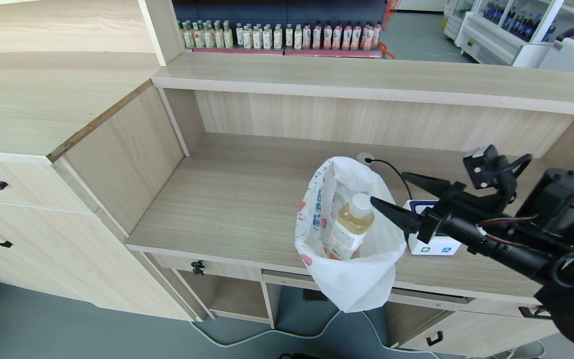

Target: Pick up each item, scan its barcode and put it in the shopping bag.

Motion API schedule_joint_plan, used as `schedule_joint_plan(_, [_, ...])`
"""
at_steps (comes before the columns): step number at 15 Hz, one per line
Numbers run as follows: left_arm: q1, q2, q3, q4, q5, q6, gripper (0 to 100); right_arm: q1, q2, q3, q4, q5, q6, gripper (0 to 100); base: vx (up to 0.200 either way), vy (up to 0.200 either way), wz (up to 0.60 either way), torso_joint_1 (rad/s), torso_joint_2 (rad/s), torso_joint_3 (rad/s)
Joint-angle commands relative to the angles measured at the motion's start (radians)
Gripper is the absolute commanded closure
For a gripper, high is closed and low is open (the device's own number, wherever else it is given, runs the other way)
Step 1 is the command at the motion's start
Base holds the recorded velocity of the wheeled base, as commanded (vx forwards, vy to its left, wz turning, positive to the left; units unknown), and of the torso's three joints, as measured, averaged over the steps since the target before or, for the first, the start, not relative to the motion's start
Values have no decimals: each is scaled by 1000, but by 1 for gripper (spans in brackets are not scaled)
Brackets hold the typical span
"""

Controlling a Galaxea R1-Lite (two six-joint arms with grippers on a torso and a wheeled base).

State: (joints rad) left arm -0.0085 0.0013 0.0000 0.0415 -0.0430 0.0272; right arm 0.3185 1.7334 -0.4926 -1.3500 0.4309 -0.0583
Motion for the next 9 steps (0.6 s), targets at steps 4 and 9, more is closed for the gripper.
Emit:
schedule_joint_plan(4, [-1, 0, 0, 0, 0, -1, 0, -326, -411, 278, 273, -6, -6, 0, 0, 0, 0, 0, 0, 0])
schedule_joint_plan(9, [-1, 0, 0, 0, 0, -1, 0, -409, -449, 302, 273, 0, 2, 0, 0, 0, 0, 0, 0, 0])
